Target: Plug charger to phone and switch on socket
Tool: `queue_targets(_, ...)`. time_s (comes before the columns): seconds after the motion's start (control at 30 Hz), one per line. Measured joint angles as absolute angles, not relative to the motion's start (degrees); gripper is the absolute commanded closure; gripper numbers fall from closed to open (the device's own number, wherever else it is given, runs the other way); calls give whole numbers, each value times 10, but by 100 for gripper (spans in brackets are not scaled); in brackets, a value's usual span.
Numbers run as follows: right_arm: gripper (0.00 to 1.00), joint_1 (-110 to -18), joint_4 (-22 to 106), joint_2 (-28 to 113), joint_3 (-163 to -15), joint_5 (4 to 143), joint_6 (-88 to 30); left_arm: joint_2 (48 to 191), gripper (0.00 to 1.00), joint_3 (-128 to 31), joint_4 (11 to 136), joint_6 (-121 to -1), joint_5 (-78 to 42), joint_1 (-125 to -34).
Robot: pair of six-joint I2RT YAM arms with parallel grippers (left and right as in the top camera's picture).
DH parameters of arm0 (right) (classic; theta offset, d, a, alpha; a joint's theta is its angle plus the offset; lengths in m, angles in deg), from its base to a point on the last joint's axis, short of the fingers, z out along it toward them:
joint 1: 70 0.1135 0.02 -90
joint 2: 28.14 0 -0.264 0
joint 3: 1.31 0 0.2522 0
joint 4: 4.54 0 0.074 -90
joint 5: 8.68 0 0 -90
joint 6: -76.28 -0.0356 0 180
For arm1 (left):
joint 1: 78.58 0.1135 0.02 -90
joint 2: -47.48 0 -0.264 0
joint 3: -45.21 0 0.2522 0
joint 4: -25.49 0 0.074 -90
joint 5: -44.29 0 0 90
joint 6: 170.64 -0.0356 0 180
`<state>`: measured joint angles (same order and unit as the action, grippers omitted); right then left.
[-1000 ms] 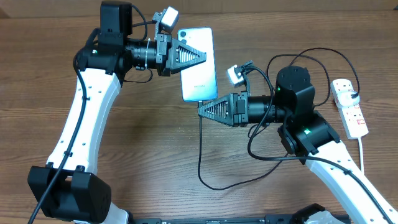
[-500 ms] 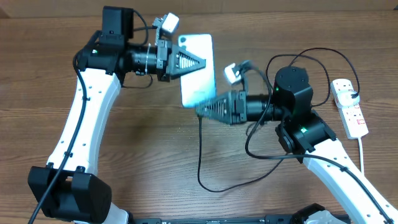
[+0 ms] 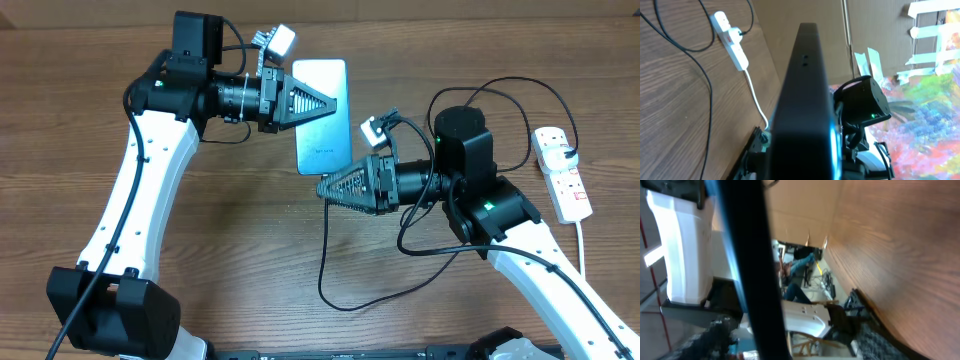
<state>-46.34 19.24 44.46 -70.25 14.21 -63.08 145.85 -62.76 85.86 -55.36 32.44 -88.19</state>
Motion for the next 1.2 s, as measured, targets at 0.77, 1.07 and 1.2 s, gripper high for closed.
queue_targets(0.77,92,-463,158,445,-703,125,-596,1458,96,-628,858,-551,318,-879)
queue_targets(1.07,96,-463,149,446,-703,126,-602,1458,96,-628,858,-542,320,-879)
queue_targets(1.2,96,-463,148,446,-703,127,-607,1458,96,-628,858,-542,320,-879)
